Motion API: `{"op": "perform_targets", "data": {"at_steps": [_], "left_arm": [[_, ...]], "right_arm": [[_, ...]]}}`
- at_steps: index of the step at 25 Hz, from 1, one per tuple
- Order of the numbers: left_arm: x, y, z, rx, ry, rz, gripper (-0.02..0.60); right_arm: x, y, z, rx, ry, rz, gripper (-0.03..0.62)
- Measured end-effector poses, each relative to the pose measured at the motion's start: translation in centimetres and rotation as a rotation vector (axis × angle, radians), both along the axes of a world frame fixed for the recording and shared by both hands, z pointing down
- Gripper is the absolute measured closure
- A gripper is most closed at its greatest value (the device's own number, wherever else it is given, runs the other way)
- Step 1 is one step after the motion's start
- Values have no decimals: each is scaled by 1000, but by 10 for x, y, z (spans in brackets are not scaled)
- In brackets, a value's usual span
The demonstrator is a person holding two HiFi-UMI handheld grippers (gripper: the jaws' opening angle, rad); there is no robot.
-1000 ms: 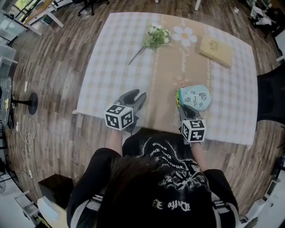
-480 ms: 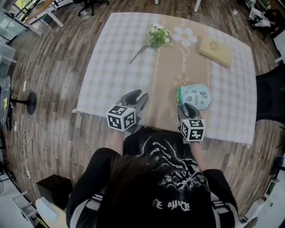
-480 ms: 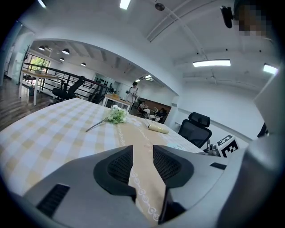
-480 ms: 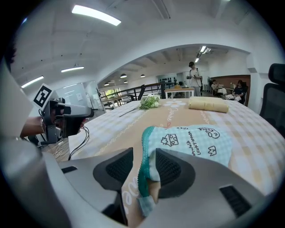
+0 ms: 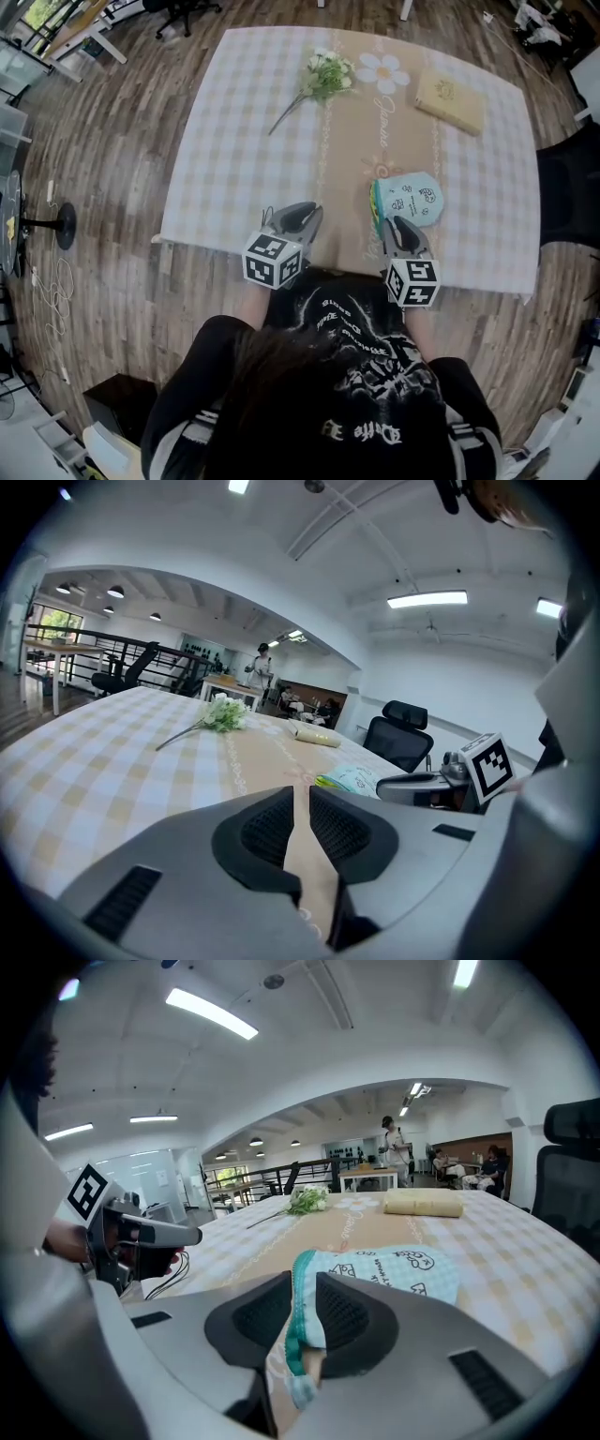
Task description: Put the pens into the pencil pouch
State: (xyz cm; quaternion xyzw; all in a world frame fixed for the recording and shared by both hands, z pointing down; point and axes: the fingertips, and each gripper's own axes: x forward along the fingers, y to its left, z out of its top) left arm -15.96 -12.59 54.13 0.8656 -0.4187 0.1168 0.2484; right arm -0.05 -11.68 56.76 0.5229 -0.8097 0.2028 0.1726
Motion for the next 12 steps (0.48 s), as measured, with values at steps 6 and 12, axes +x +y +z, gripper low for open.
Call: {"op": "perform_targets", "data": {"at_steps": [6, 12], "left_arm": [[-6, 5, 12, -38, -5, 26, 560], [-9, 4, 15, -81, 34, 41, 561]], "right_arm": [[15, 4, -5, 21, 17, 53, 584], [19, -1, -9, 26, 48, 94, 586]]}}
